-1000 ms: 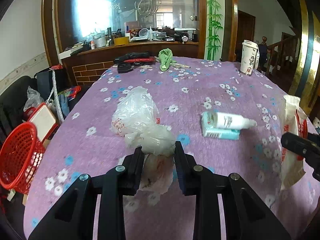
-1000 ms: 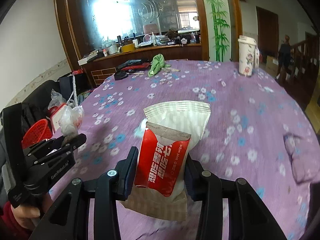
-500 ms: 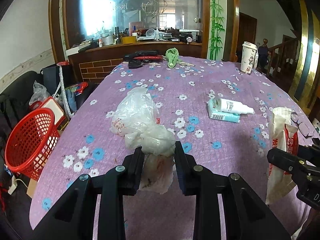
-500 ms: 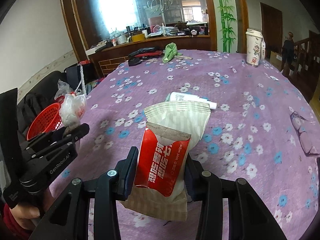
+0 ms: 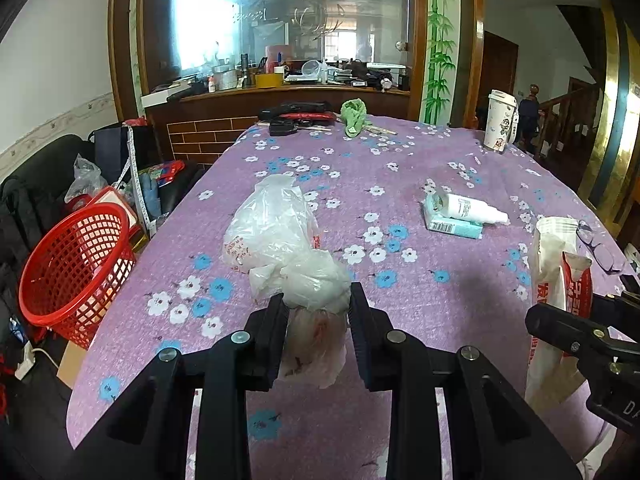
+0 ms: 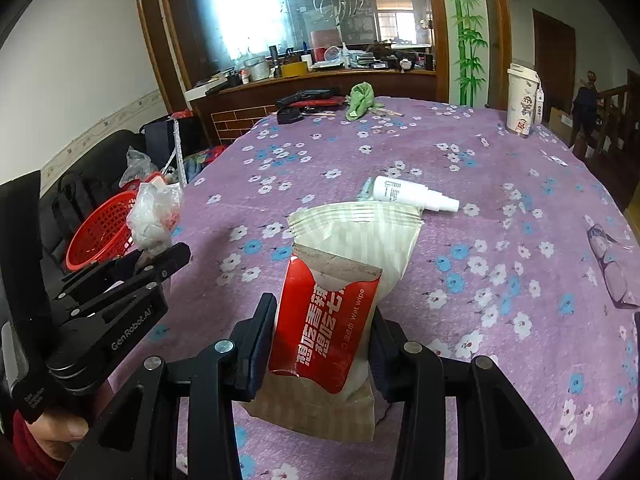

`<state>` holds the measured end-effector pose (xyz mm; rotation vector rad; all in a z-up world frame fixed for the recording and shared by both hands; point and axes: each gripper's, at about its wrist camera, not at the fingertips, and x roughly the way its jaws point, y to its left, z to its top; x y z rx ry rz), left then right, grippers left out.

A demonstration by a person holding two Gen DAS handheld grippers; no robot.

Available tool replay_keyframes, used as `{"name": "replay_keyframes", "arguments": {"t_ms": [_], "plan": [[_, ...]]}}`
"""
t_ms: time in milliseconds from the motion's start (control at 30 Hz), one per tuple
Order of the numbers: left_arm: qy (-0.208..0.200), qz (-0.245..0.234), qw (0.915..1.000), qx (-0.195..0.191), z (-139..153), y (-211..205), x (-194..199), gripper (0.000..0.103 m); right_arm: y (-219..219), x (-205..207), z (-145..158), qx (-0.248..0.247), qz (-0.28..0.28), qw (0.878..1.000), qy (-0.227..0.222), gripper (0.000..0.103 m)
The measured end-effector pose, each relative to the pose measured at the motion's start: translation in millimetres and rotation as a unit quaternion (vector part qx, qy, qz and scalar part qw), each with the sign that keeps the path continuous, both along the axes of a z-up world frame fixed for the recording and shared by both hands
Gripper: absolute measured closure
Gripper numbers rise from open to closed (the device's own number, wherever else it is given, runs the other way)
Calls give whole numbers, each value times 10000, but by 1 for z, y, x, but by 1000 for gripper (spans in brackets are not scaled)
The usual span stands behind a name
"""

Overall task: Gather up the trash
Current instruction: 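Carry the plastic bag and wet-wipe packet with both tools to the wastebasket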

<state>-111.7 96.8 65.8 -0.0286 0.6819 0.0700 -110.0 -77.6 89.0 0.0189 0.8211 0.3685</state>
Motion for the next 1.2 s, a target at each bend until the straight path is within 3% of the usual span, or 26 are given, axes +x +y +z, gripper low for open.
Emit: {"name": "replay_keyframes", "arguments": {"t_ms": [1200], "plan": [[-168, 206, 9996, 10, 4, 14, -4, 75, 21, 6, 10, -112, 176, 9997, -144, 58]]}}
